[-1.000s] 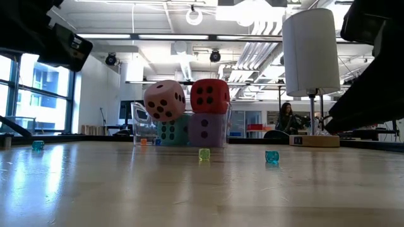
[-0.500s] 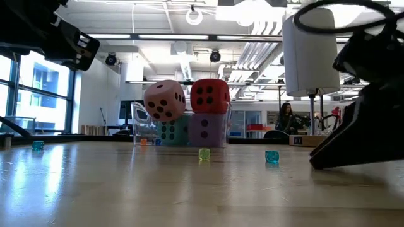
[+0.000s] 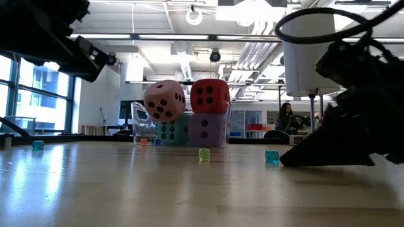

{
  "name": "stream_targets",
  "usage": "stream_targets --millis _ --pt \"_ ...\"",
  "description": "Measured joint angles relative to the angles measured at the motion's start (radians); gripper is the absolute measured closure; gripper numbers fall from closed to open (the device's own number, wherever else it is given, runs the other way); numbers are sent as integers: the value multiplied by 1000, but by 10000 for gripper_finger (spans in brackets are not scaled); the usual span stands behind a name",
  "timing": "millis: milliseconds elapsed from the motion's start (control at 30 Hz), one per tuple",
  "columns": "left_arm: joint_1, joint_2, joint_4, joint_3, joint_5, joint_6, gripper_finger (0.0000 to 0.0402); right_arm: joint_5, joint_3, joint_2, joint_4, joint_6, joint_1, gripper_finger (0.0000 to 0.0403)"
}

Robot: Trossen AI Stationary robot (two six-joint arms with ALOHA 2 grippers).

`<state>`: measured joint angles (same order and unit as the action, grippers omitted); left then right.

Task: Pick & Place Dice
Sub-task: Put the blue dice into the transparent bin

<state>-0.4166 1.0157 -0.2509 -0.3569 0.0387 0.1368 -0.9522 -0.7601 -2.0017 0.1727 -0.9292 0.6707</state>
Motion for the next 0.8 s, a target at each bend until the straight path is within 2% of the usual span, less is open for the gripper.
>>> stream_targets --millis 233,500,633,800 --pt "42 44 -32 0 0 46 257 91 -1 2 21 36 -74 141" --pt "59 108 -108 0 0 66 257 103 -1 1 18 39 -83 142" --pt "44 149 -160 0 -17 55 257 103 -1 1 19 36 -83 160" --pt "27 197 -196 0 -27 20 257 106 0 1 22 35 -83 203"
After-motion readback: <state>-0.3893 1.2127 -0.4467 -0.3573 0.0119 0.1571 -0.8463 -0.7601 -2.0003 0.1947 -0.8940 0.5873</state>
